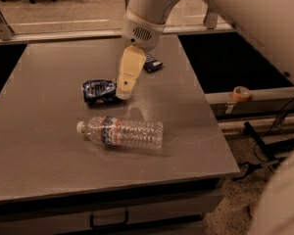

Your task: Knock pepsi can over

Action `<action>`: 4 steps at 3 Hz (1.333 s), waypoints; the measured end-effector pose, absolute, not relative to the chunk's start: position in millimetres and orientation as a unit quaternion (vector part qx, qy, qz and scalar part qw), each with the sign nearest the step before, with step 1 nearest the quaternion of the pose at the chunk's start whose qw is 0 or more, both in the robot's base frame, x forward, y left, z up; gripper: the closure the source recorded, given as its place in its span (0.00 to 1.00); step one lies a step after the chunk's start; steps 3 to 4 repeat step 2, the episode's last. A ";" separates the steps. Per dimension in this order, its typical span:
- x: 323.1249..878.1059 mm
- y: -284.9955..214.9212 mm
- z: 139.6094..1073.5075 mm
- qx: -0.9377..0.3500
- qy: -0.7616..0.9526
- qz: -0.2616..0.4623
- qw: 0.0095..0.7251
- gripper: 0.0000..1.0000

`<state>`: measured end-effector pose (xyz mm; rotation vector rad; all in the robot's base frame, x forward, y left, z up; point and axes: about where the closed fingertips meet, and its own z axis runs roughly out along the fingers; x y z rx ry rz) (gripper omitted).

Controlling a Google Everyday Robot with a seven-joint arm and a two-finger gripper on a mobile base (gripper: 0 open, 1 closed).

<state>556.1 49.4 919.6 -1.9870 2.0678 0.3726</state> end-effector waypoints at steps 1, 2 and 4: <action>559.7 12.3 972.9 -0.630 0.725 0.129 0.247 0.00; 571.8 8.2 985.2 -0.611 0.727 0.124 0.286 0.00; 571.8 8.2 985.2 -0.611 0.727 0.124 0.286 0.00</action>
Offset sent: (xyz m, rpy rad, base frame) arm 0.0032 -0.0356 0.0508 0.1692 -0.1482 -0.1205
